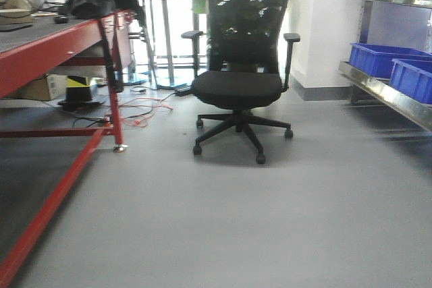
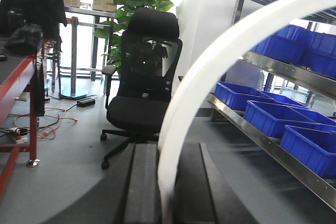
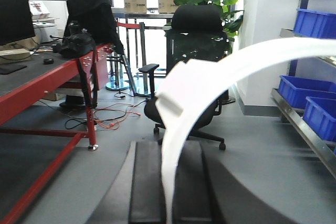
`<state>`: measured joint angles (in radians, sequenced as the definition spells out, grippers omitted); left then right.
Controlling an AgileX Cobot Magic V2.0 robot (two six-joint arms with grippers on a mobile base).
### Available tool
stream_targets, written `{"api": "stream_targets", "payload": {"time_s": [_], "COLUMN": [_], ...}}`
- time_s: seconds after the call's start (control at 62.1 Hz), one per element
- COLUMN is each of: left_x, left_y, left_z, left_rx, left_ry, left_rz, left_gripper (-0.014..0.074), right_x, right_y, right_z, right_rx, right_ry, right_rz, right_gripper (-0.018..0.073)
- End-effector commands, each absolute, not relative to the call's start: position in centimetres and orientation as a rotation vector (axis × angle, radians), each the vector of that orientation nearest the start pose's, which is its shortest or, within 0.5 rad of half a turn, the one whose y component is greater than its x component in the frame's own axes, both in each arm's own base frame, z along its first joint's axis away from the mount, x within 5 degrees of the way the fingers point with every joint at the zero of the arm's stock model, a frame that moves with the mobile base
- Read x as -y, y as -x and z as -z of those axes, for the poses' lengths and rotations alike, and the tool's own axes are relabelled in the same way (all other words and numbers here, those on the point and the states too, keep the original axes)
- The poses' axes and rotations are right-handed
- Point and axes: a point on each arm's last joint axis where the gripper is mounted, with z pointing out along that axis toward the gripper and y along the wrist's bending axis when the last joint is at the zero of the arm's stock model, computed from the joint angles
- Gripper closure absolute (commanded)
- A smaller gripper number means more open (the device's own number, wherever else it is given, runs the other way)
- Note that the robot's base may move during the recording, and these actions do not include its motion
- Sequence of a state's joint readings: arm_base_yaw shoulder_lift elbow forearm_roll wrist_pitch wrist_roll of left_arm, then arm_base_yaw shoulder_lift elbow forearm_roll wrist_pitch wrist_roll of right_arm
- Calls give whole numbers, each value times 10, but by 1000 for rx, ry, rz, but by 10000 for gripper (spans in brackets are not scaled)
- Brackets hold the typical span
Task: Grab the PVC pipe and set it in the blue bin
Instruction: 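Drive the base across the room toward the shelf of blue bins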
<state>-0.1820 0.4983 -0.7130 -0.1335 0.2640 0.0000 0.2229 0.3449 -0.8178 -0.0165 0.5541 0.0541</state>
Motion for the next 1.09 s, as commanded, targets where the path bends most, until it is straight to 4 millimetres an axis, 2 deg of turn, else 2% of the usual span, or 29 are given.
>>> {"api": "stream_targets", "payload": {"time_s": [0.0,1.079], "left_x": [20,20], "left_y": [-91,-91], "left_z": [-394,-394], "left_rx": [-1508,-1508], "left_ry": [-69,-69], "left_rz": [274,274], "left_gripper": [707,707], "right_x": [-7,-7], "right_y": [-37,-37], "right_z": [-410,-410], "right_rx": [-1527,-1527], "right_ry": [137,137], "right_rz": [-195,-195], "right_gripper": [727,727]}}
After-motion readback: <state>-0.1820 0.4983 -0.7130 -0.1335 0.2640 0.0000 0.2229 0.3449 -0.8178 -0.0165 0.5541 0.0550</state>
